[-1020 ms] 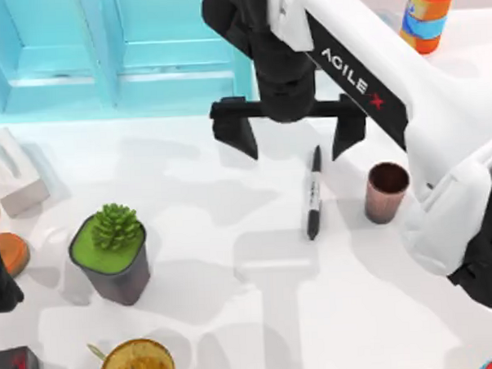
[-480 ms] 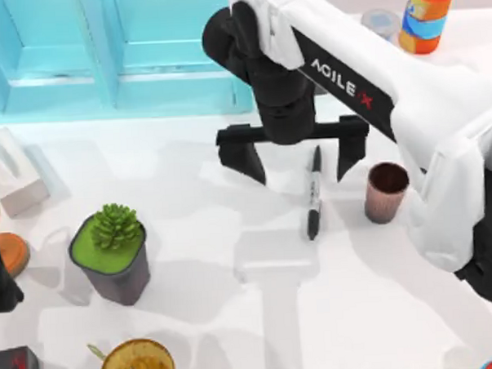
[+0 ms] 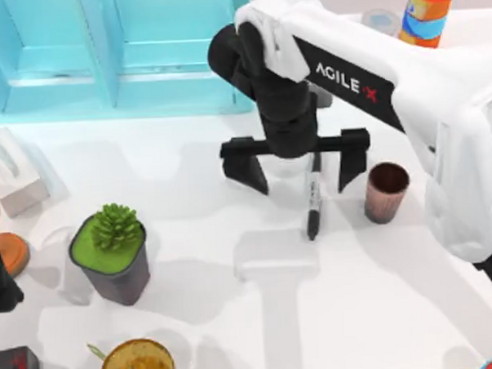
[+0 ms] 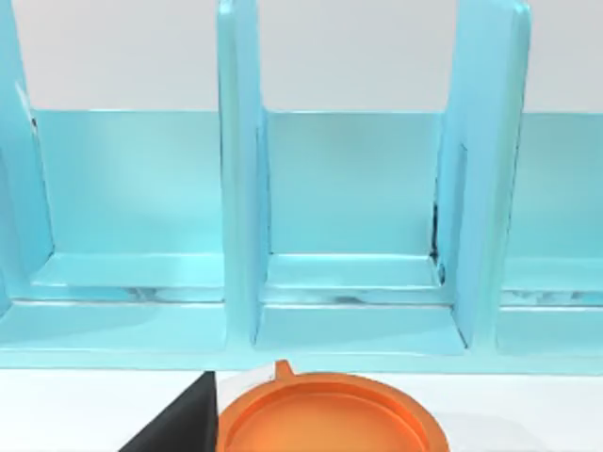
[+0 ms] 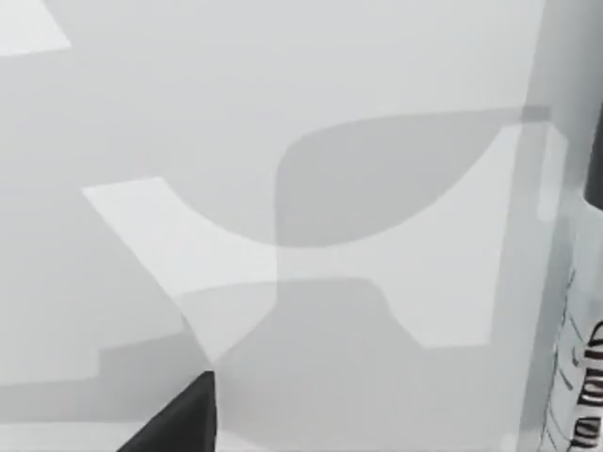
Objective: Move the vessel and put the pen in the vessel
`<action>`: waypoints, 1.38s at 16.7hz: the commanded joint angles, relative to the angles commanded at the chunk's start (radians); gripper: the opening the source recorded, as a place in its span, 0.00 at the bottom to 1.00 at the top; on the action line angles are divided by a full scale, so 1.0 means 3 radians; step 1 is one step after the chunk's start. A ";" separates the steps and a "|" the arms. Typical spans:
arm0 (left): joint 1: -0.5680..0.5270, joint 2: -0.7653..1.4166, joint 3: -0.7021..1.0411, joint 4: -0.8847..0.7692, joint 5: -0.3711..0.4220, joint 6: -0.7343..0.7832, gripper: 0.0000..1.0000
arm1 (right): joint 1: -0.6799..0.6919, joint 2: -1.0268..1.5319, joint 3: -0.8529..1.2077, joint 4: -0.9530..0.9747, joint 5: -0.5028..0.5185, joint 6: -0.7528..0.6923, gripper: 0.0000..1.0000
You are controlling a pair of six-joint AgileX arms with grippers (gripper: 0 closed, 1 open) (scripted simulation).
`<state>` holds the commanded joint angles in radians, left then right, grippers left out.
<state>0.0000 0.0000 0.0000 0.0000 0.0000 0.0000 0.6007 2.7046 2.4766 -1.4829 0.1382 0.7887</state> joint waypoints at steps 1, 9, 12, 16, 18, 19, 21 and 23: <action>0.0000 0.0000 0.0000 0.0000 0.0000 0.0000 1.00 | -0.0006 -0.0044 -0.0130 0.0087 0.0000 -0.0006 1.00; 0.0000 0.0000 0.0000 0.0000 0.0000 0.0000 1.00 | -0.0041 -0.0302 -0.0938 0.0643 0.0002 -0.0044 1.00; 0.0000 0.0000 0.0000 0.0000 0.0000 0.0000 1.00 | -0.0047 -0.0343 -0.1081 0.0745 0.0003 -0.0050 1.00; 0.0000 0.0000 0.0000 0.0000 0.0000 0.0000 1.00 | -0.0048 -0.0352 -0.1115 0.0769 0.0003 -0.0051 1.00; 0.0000 0.0000 0.0000 0.0000 0.0000 0.0000 1.00 | -0.0048 -0.0352 -0.1115 0.0769 0.0003 -0.0051 1.00; 0.0000 0.0000 0.0000 0.0000 0.0000 0.0000 1.00 | -0.0048 -0.0352 -0.1115 0.0769 0.0003 -0.0051 0.92; 0.0000 0.0000 0.0000 0.0000 0.0000 0.0000 1.00 | -0.0048 -0.0352 -0.1115 0.0769 0.0003 -0.0051 0.77; 0.0000 0.0000 0.0000 0.0000 0.0000 0.0000 1.00 | -0.0048 -0.0352 -0.1115 0.0769 0.0003 -0.0051 0.62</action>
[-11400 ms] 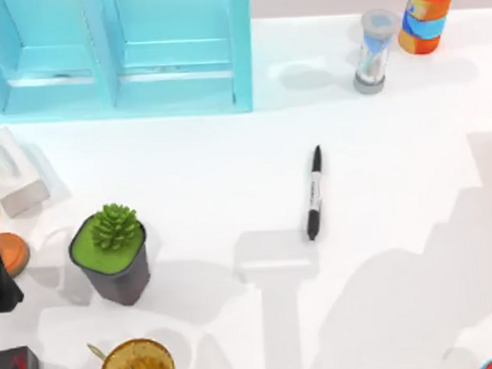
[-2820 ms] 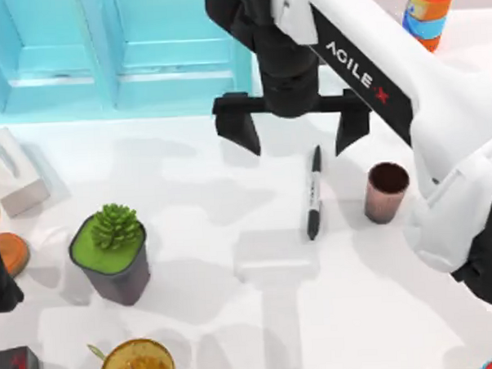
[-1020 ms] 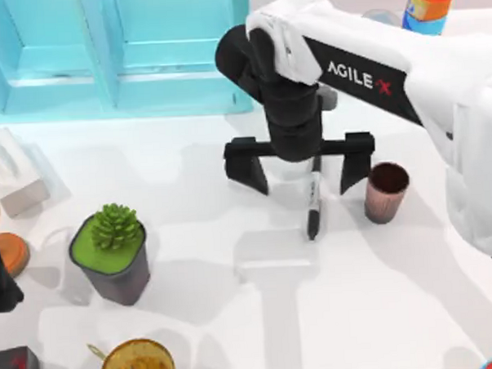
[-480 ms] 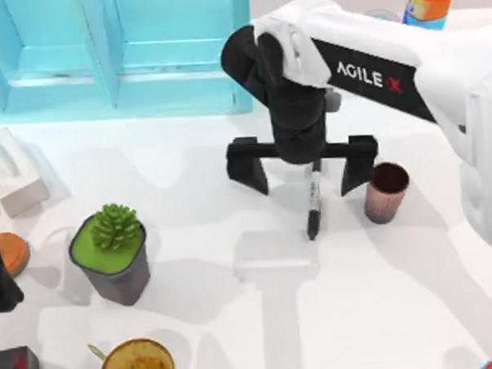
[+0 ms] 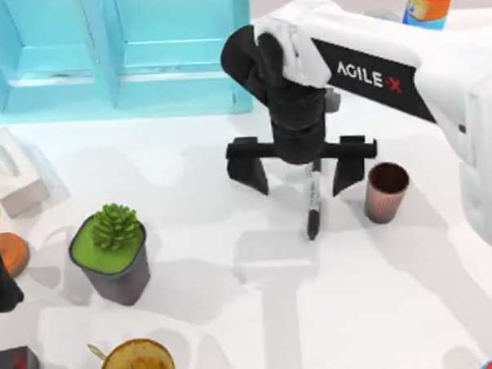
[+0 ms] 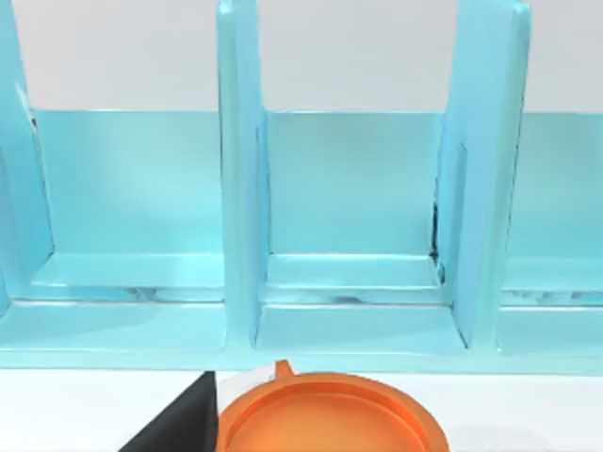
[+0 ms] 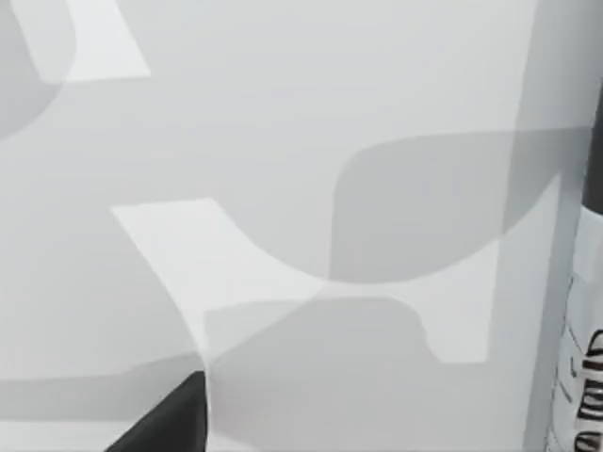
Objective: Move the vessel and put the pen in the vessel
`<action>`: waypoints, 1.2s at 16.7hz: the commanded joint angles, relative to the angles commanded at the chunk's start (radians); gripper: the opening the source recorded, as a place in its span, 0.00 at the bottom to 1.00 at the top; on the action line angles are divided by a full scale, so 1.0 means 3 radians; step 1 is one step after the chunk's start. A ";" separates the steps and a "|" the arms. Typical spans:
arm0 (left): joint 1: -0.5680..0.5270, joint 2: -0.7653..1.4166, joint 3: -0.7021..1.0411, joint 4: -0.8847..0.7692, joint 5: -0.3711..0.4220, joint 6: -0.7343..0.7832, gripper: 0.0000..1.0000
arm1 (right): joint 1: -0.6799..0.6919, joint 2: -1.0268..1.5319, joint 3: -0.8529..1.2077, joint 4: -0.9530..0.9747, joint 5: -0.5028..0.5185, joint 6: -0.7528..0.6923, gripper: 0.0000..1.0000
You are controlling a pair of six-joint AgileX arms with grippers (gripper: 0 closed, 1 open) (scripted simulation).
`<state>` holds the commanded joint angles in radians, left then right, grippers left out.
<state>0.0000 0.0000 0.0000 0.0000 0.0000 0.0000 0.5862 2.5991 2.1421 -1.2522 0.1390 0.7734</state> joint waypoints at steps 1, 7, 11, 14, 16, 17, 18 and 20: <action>0.0000 0.0000 0.0000 0.0000 0.0000 0.0000 1.00 | 0.0000 0.0000 0.0000 0.0000 0.0000 0.0000 0.55; 0.0000 0.0000 0.0000 0.0000 0.0000 0.0000 1.00 | 0.0000 0.0000 0.0000 0.0000 0.0000 0.0000 0.10; 0.0000 0.0000 0.0000 0.0000 0.0000 0.0000 1.00 | 0.0000 0.0000 0.0000 0.0000 0.0000 0.0000 0.00; 0.0000 0.0000 0.0000 0.0000 0.0000 0.0000 1.00 | 0.0000 0.0000 0.0000 0.0000 0.0000 0.0000 0.00; 0.0000 0.0000 0.0000 0.0000 0.0000 0.0000 1.00 | 0.0000 0.0000 0.0000 0.0000 0.0000 0.0000 0.00; 0.0000 0.0000 0.0000 0.0000 0.0000 0.0000 1.00 | 0.0040 -0.0167 0.0122 0.0027 -0.0112 0.0086 0.00; 0.0000 0.0000 0.0000 0.0000 0.0000 0.0000 1.00 | 0.0041 -0.0166 0.0116 0.0022 -0.0112 0.0087 0.00; 0.0000 0.0000 0.0000 0.0000 0.0000 0.0000 1.00 | 0.0054 -0.0182 0.0044 -0.0025 -0.0108 0.0105 0.00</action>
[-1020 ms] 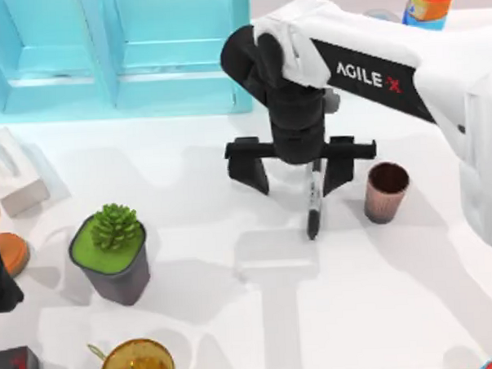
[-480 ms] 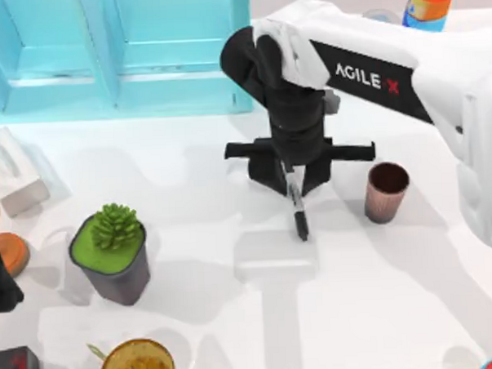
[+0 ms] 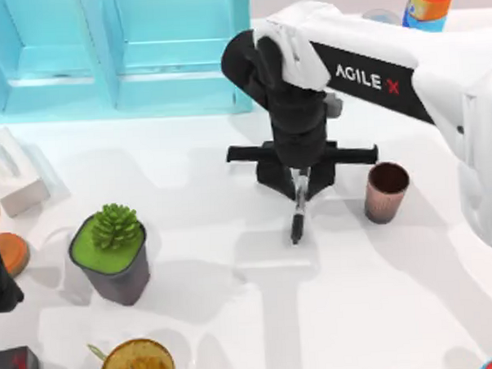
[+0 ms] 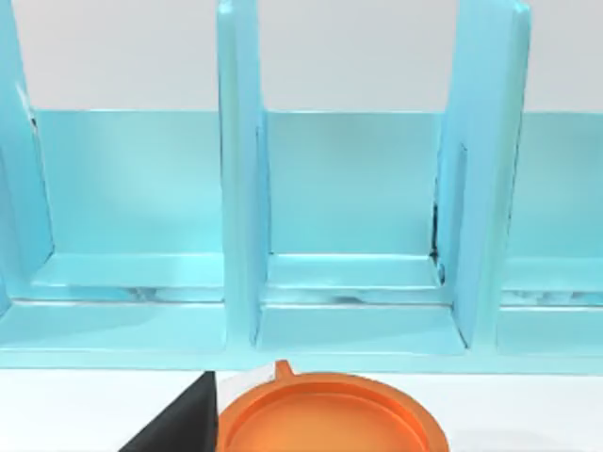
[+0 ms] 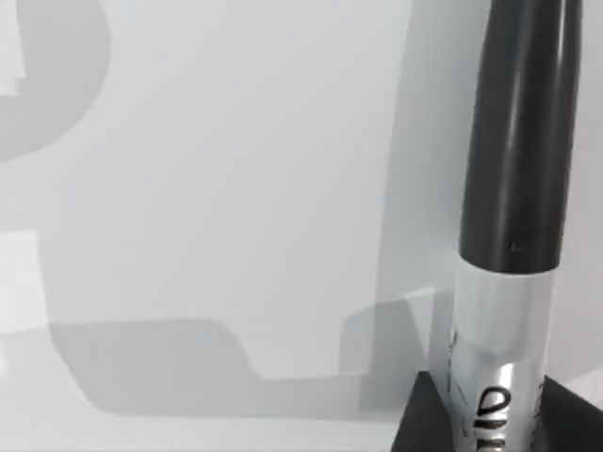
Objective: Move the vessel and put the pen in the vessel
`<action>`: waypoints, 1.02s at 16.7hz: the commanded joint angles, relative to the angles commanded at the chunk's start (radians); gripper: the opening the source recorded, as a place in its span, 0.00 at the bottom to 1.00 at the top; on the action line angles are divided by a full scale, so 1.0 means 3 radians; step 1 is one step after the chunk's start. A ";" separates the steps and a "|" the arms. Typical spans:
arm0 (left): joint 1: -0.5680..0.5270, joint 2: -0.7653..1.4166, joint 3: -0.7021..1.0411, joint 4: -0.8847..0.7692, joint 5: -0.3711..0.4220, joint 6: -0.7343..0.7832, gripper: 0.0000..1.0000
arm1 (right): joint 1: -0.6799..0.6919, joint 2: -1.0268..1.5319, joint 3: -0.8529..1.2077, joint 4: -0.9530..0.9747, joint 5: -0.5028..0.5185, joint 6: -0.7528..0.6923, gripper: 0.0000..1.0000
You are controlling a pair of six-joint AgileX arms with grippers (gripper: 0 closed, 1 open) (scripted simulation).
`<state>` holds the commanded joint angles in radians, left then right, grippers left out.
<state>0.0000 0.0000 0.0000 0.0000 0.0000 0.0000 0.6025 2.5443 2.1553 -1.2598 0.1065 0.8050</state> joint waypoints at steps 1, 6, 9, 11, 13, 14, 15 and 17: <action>0.0000 0.0000 0.0000 0.0000 0.0000 0.0000 1.00 | 0.0014 -0.0041 -0.0044 -0.0021 0.0001 0.0019 0.00; 0.0000 0.0000 0.0000 0.0000 0.0000 0.0000 1.00 | 0.0138 -0.0459 -0.0327 -0.0101 0.0000 0.0162 0.00; 0.0000 0.0000 0.0000 0.0000 0.0000 0.0000 1.00 | 0.0242 -0.0767 -0.0543 -0.0164 -0.0010 0.0257 0.00; 0.0000 0.0000 0.0000 0.0000 0.0000 0.0000 1.00 | 0.0312 -0.0963 -0.0685 -0.0210 -0.0021 0.0317 0.00; 0.0000 0.0000 0.0000 0.0000 0.0000 0.0000 1.00 | 0.0374 -0.1137 -0.0815 -0.0253 -0.0033 0.0369 0.00; 0.0000 0.0000 0.0000 0.0000 0.0000 0.0000 1.00 | 0.0401 -0.1211 -0.0870 -0.0270 -0.0037 0.0390 0.00; 0.0000 0.0000 0.0000 0.0000 0.0000 0.0000 1.00 | 0.0423 -0.1274 -0.0918 -0.0285 -0.0040 0.0408 0.00; 0.0000 0.0000 0.0000 0.0000 0.0000 0.0000 1.00 | 0.0452 -0.1357 -0.0981 -0.0304 -0.0042 0.0432 0.00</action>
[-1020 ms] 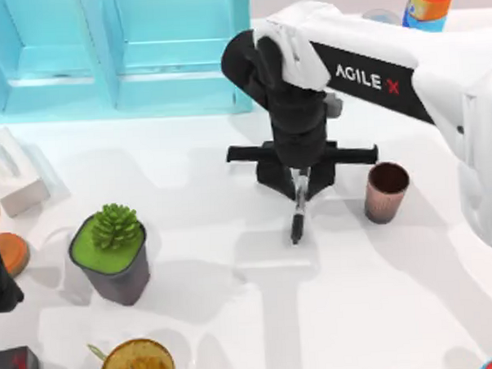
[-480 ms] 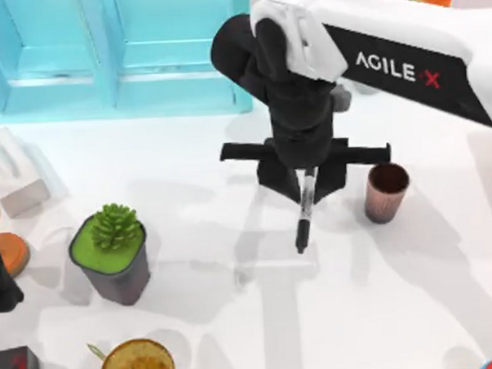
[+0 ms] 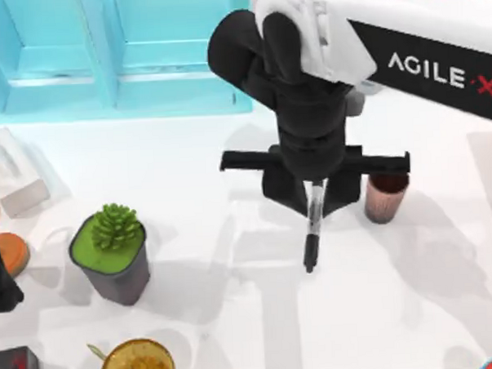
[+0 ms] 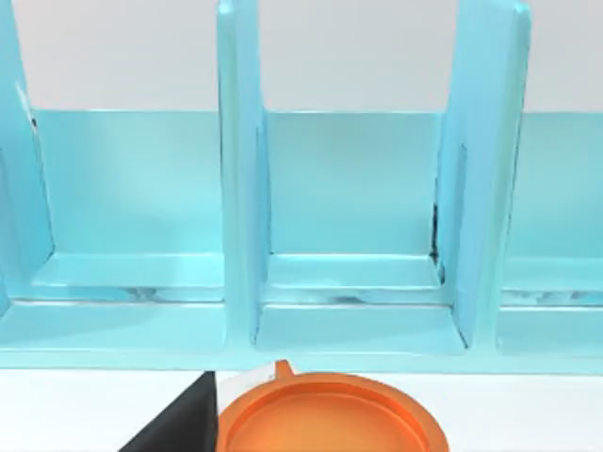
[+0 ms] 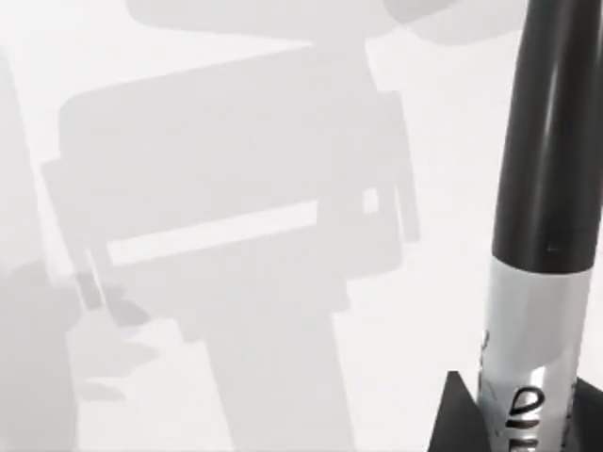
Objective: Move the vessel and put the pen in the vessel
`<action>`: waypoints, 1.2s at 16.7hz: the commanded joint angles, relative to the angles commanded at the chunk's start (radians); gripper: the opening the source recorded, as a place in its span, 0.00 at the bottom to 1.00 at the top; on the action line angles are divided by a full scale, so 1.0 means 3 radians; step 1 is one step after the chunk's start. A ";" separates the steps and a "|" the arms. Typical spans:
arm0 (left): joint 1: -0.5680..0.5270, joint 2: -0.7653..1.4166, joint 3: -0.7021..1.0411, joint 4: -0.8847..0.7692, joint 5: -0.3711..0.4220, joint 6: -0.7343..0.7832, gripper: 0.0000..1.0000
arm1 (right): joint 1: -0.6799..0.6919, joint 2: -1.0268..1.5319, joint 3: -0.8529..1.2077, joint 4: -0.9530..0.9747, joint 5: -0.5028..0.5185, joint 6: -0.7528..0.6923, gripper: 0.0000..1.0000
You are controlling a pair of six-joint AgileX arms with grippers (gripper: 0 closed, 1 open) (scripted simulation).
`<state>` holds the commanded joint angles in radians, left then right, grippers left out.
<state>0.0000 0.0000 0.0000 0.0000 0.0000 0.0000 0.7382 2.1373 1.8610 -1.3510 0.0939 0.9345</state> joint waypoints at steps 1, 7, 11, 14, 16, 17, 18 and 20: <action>0.0000 0.0000 0.0000 0.0000 0.0000 0.0000 1.00 | 0.0005 -0.0016 -0.0012 -0.0004 0.0000 0.0005 0.00; 0.0000 0.0000 0.0000 0.0000 0.0000 0.0000 1.00 | -0.0012 0.0005 -0.0031 0.0017 0.0015 -0.0007 0.00; 0.0000 0.0000 0.0000 0.0000 0.0000 0.0000 1.00 | 0.0015 -0.0030 -0.0348 0.0368 0.0242 -0.0190 0.00; 0.0000 0.0000 0.0000 0.0000 0.0000 0.0000 1.00 | 0.0054 -0.0180 -0.0693 0.0988 0.0557 -0.0446 0.00; 0.0000 0.0000 0.0000 0.0000 0.0000 0.0000 1.00 | 0.0089 -0.0318 -0.0964 0.1522 0.0815 -0.0663 0.00; 0.0000 0.0000 0.0000 0.0000 0.0000 0.0000 1.00 | 0.0109 -0.0393 -0.1114 0.1818 0.0958 -0.0785 0.00; 0.0000 0.0000 0.0000 0.0000 0.0000 0.0000 1.00 | 0.0130 -0.0472 -0.1271 0.2127 0.1107 -0.0913 0.00; 0.0000 0.0000 0.0000 0.0000 0.0000 0.0000 1.00 | 0.0177 -0.0635 -0.1602 0.2775 0.1421 -0.1186 0.00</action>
<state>0.0000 0.0000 0.0000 0.0000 0.0000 0.0000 0.7913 1.9469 1.3805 -0.5184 0.5202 0.5787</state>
